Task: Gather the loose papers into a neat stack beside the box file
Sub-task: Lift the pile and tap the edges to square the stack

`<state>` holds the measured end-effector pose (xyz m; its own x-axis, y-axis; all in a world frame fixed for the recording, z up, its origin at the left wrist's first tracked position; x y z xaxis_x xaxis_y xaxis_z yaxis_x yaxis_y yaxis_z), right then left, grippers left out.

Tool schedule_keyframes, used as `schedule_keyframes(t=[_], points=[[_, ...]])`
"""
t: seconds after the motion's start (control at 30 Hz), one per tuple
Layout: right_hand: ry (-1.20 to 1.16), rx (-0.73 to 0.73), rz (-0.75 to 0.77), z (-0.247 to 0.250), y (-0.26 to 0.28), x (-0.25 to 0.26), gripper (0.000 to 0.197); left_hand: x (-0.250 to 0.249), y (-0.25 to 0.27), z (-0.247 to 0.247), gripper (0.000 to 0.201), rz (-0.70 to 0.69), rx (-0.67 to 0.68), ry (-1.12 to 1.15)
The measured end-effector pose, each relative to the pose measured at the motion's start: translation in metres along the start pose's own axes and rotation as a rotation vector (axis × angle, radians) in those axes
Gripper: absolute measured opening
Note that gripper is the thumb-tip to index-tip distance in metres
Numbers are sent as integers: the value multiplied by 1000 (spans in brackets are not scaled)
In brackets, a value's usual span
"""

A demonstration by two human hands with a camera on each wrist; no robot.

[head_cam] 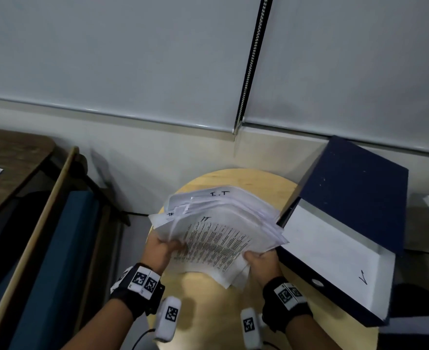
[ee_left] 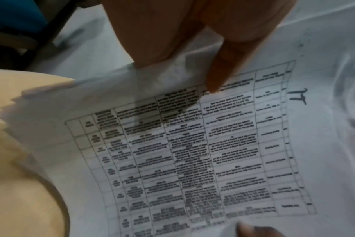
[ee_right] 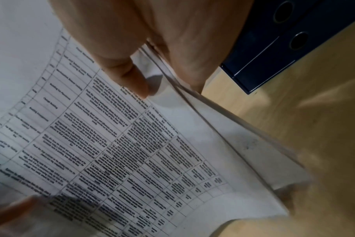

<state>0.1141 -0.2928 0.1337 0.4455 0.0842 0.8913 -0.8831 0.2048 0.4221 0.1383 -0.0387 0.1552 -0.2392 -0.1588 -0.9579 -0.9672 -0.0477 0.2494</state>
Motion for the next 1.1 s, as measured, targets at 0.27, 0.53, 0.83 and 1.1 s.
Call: schedule_keyframes(t=[0.27,0.53,0.83,1.1], points=[[94,69,22,-9,5,-1,25,12,-5,1,47,27,48,-219],[30,4,6,-14,6,-5,34,-1,3,-2,67,-101,42,-20],[102,135,99,-12,10,5,57,5,-11,13,68,-86,23,-181],[43,-1,-78,-16,10,3,53,2,-6,7,41,-154,41,-333]])
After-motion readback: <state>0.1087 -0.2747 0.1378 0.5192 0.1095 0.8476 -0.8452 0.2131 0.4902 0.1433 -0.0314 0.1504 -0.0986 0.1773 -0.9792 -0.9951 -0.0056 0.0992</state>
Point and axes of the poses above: each hand's wrist, its own y-axis away from the middle knuckle, its own z-axis out of the back of the hand, x = y × z, the point moved 2 cm from there along -y, towards the middle knuckle, and after that the axes turned 4 degrees about x, right-handed, at the moved point
